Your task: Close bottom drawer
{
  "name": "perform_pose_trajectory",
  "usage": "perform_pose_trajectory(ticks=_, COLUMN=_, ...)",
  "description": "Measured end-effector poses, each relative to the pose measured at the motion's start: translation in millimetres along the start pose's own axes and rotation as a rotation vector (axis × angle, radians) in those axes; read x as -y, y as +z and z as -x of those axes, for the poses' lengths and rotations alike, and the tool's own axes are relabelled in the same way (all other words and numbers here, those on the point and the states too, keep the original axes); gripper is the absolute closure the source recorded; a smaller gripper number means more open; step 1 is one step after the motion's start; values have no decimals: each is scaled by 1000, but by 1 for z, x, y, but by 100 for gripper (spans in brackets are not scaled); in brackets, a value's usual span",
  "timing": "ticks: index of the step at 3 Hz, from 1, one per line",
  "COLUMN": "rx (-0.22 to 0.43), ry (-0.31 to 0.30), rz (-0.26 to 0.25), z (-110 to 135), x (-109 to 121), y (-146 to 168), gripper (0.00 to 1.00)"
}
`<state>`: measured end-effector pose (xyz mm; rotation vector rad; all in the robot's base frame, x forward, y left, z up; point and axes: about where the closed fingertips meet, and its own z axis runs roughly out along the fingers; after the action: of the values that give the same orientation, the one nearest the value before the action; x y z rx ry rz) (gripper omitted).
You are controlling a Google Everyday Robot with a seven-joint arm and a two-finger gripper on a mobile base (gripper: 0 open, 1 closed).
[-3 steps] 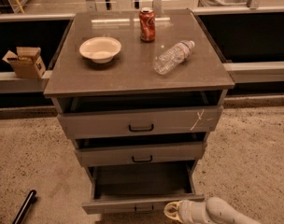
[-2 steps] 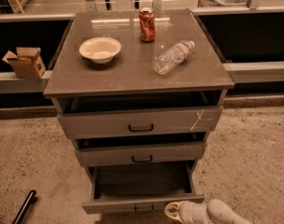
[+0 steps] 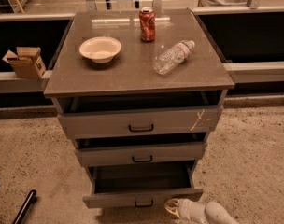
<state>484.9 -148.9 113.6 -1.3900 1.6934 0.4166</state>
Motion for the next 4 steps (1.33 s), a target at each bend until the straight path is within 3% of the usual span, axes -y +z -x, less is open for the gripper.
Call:
perform_pose_trajectory(ticks=1, rx=49, ry=0, rz=-44, z=-5, x=14, y=22, gripper=92)
perform_pose_trajectory(ticks=2, rx=41, ry=-2, rz=-59, z=-12, x=23, y=18, gripper=73)
perform_pose_trajectory(ticks=4, rx=42, ry=-2, rz=-56, z=-11, x=21, y=19, gripper=27)
